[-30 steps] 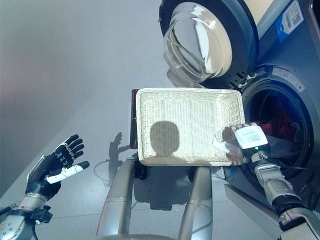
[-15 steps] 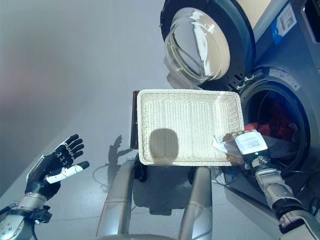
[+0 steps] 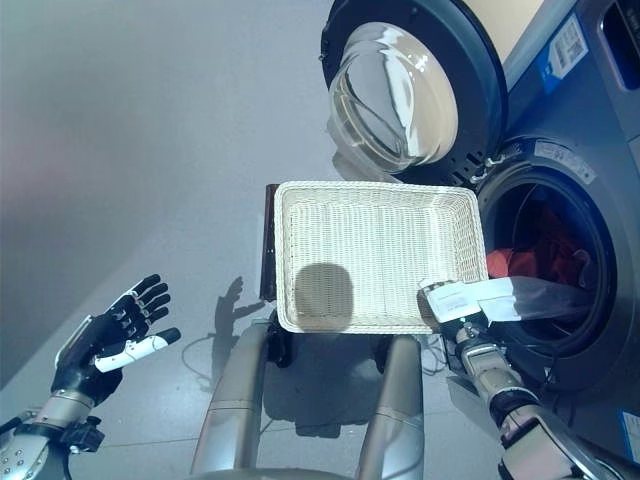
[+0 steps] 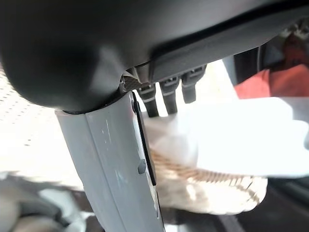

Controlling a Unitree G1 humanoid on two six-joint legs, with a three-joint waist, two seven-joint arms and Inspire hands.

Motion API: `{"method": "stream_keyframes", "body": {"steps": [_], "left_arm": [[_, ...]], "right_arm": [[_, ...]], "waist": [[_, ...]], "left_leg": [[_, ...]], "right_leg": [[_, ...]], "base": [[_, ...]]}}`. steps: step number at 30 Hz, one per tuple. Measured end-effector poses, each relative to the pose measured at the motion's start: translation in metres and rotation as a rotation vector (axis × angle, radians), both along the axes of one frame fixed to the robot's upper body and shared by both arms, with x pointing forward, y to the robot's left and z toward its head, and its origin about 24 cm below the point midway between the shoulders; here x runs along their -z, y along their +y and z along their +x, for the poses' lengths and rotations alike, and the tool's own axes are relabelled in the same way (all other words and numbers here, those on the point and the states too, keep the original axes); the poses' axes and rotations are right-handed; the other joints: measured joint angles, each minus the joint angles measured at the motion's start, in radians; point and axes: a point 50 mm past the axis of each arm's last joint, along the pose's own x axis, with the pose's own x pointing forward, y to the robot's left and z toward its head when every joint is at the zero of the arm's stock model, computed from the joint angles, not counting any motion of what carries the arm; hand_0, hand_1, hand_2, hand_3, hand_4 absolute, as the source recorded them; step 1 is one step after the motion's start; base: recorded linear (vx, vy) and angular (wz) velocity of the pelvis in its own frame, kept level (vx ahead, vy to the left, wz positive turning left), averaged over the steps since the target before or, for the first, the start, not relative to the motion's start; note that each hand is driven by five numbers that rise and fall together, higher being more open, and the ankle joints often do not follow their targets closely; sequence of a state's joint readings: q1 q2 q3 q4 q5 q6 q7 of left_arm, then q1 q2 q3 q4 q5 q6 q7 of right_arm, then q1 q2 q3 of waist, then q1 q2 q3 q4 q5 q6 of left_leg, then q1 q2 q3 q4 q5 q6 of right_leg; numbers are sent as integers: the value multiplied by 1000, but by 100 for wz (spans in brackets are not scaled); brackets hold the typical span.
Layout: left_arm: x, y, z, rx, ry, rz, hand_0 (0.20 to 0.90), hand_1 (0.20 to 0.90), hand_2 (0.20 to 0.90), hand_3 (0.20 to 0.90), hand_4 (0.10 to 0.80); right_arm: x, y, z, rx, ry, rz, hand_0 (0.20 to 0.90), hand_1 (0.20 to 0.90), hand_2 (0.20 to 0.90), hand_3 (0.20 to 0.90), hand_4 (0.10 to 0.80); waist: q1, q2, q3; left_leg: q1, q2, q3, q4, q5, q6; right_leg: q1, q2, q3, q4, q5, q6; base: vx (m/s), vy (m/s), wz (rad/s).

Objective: Pick up the clothes and place them into the washing machine

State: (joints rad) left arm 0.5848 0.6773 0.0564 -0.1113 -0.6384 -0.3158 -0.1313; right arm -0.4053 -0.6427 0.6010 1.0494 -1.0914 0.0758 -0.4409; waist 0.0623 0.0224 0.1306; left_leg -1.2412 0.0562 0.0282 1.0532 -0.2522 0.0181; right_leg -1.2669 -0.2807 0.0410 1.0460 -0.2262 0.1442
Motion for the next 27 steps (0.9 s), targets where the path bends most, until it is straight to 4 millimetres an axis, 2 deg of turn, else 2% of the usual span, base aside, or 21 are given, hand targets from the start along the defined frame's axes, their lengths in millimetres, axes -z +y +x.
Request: {"method": "stream_keyframes", "body": {"steps": [11,24,25,26,27], "left_arm": [[-2,2,1,1,-5,7,900,900,900,900,800],[-4,1,2,20,-13,11,900,900,900,900,800],[-4,1,2,20,-13,11,900,900,900,900,800],[-4,1,2,20,-13,11,900,900,900,900,800],[-4,1,2,21,-13,11,900,900,900,900,800]], "right_arm": [[-15,-18,10,76,-30,-94,900,900,900,900,800],[-26,-24,17,90,-55,-116,900,900,900,900,800],[-27,-25,17,91,-58,-119,628,628,628,628,606],[-28,-25,18,92,-60,-120,469,469,469,469,492],[-28,-25,18,92,-63,-120,214,214,214,214,310]], "waist": [[7,8,40],[10,19,60],[10,22,63],[10,22,63],[10,22,64]], "left_leg": [[-8,0,-1,13,0,0],[-10,0,-2,19,1,-2],[-12,0,-2,19,1,-2],[-14,0,-2,18,1,-2],[-15,0,-3,18,1,-2]], "right_leg": [[-10,-1,3,16,-1,0],[-16,-2,6,31,-3,-4],[-18,-1,6,31,-3,-5],[-20,-1,6,31,-3,-5],[-21,0,6,31,-3,-5]], "base": [[0,0,0],[0,0,0],[0,0,0],[0,0,0],[0,0,0]]}}
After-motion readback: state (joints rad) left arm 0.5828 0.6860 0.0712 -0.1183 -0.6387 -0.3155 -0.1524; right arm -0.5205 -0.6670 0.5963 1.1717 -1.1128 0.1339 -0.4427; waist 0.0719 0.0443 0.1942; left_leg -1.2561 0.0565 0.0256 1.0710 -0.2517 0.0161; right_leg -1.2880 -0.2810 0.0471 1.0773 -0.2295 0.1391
